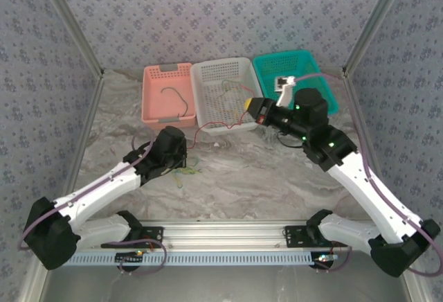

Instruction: Untangle the cables

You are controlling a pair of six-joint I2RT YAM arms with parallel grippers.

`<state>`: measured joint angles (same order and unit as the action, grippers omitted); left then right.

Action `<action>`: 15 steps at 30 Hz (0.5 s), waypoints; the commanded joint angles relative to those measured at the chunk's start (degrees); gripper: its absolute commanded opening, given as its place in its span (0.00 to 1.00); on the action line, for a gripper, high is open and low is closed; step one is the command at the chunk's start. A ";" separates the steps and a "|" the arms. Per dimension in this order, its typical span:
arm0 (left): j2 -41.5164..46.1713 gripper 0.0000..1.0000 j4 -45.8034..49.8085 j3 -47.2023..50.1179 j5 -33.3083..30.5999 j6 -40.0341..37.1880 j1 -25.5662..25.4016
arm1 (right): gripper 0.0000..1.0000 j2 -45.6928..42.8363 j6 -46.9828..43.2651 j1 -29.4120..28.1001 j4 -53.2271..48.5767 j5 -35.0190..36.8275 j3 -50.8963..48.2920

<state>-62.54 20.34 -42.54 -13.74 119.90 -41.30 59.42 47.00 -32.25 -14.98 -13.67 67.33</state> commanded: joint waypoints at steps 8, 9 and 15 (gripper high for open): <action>3.15 0.00 7.90 -1.45 10.14 -7.11 0.09 | 0.00 1.20 -4.24 11.95 9.18 8.02 3.51; 2.49 0.00 7.96 -2.72 10.88 -9.23 0.09 | 0.00 2.00 -4.37 13.20 8.99 8.05 4.45; -6.15 0.00 8.64 -15.37 10.16 -23.96 -3.74 | 0.00 7.01 -4.50 20.18 8.80 4.52 9.00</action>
<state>-65.95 27.16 -52.51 -3.42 105.84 -43.20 64.97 43.88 -14.66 -8.78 -8.60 72.79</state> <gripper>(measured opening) 0.046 0.059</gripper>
